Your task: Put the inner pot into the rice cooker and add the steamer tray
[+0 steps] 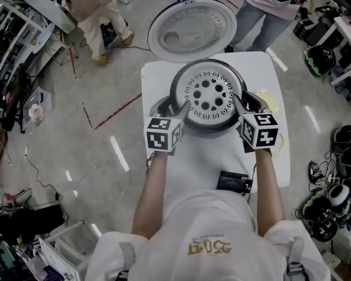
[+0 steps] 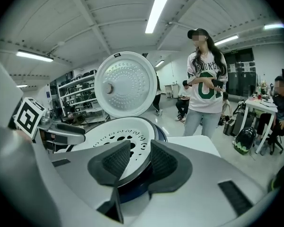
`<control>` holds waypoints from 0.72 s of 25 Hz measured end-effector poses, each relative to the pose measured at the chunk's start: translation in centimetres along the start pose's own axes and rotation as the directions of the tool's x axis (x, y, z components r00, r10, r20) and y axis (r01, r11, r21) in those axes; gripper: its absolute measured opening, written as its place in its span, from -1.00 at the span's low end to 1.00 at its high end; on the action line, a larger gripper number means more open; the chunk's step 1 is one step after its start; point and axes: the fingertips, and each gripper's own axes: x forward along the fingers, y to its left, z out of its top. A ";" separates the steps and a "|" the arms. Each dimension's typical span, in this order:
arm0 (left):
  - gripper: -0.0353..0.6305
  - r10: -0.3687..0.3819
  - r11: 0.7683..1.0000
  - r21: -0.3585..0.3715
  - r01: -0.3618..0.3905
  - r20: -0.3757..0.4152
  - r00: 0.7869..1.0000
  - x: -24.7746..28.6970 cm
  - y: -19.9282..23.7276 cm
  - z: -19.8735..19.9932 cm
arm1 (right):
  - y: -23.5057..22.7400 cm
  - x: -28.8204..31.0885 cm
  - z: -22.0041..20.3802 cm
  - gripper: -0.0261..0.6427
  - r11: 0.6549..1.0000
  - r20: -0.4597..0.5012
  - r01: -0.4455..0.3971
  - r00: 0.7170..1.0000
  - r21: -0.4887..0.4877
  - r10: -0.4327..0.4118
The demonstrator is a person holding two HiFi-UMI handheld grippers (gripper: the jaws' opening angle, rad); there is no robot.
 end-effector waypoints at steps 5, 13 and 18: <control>-0.02 0.027 0.999 -0.020 -0.026 0.034 0.999 -0.4 0.3 0.3 | -0.2 -0.9 0.5 -0.49 0.999 0.044 0.000 0.999 0.037 -0.002; -0.28 0.024 0.997 -0.073 -0.015 0.114 0.993 -2.7 -0.3 1.0 | 1.1 -3.0 0.7 -0.60 0.979 0.117 -0.063 0.992 0.191 0.041; -0.38 -0.018 0.996 -0.086 0.029 0.126 0.992 -3.9 -1.7 0.2 | 2.6 -4.5 0.2 -0.68 0.977 0.141 -0.078 0.989 0.199 0.051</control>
